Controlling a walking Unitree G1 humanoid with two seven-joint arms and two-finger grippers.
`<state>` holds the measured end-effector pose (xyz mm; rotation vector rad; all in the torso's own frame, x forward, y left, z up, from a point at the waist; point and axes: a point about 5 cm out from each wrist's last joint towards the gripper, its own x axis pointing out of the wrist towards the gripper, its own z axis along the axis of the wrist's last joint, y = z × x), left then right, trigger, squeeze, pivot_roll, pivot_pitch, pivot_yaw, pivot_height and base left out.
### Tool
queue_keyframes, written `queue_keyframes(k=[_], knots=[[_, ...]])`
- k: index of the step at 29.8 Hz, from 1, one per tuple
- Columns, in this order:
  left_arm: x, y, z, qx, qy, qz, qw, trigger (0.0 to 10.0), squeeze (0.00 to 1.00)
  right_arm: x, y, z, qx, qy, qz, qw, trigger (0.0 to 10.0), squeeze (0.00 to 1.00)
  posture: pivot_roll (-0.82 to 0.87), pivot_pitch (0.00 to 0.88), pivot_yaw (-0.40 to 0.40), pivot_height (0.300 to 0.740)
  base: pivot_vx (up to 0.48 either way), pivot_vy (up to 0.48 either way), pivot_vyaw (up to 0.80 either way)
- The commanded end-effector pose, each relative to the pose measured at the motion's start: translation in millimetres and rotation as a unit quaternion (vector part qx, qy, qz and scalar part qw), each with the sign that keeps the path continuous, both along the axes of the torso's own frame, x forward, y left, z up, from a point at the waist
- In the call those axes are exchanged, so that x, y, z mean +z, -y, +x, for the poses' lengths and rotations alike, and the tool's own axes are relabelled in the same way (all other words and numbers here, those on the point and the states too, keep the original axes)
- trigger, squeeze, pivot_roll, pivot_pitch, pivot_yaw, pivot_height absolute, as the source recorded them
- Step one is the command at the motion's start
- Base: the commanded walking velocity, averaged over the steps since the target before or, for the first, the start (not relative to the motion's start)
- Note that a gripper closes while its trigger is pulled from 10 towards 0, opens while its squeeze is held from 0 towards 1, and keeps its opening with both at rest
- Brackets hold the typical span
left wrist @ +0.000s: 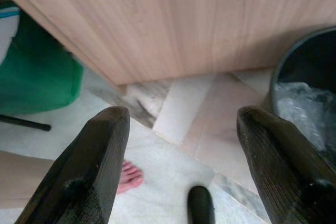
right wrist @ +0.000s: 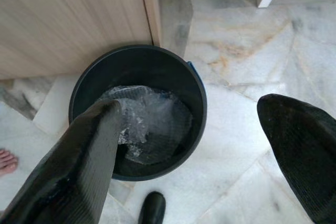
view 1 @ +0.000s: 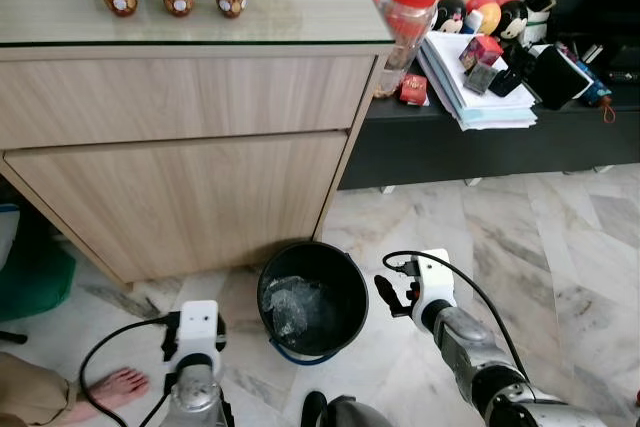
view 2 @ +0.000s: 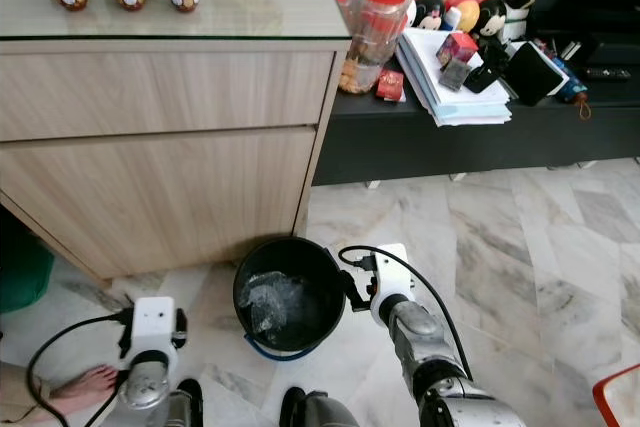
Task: Picking trash to rubbish bin
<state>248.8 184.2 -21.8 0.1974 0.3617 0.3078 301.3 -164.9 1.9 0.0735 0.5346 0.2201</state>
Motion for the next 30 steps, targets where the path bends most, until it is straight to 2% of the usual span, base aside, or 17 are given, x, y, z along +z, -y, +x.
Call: queue_keyframes(k=[1, 7, 21, 27, 30], knots=[[-8, 7.7, -7.9, -0.003, -0.015, -0.011, 1.000, 10.0, 0.00, -4, 9.2, -4.9, -0.020, -0.009, 0.001, 1.000, 10.0, 0.00, 0.08, 0.232, -0.211, 0.740, 0.000, 0.000, 0.00], [-8, 11.7, -6.8, -0.013, -0.019, -0.008, 1.000, 10.0, 0.00, -4, 11.7, -5.4, -0.029, -0.009, 0.003, 1.000, 10.0, 0.00, 0.08, 0.216, -0.207, 0.740, -0.044, 0.000, 0.00], [-6, 6.1, -2.8, -0.038, -0.022, 0.015, 0.999, 10.0, 0.00, -15, 13.1, -16.9, -0.066, -0.023, 0.015, 0.997, 10.0, 0.00, 0.11, 0.170, -0.109, 0.740, 0.000, 0.000, 0.00], [-4, 2.3, 0.8, -0.041, -0.025, 0.018, 0.999, 10.0, 0.00, -16, 10.9, -17.9, -0.067, -0.023, 0.018, 0.997, 10.0, 0.00, 0.11, 0.165, -0.112, 0.740, 0.000, 0.000, 0.00], [-4, 6.2, 2.3, -0.049, -0.028, 0.012, 0.998, 10.0, 0.00, -16, 12.0, -17.6, -0.068, -0.022, 0.014, 0.997, 10.0, 0.00, 0.11, 0.154, -0.124, 0.740, 0.000, 0.000, 0.00]])
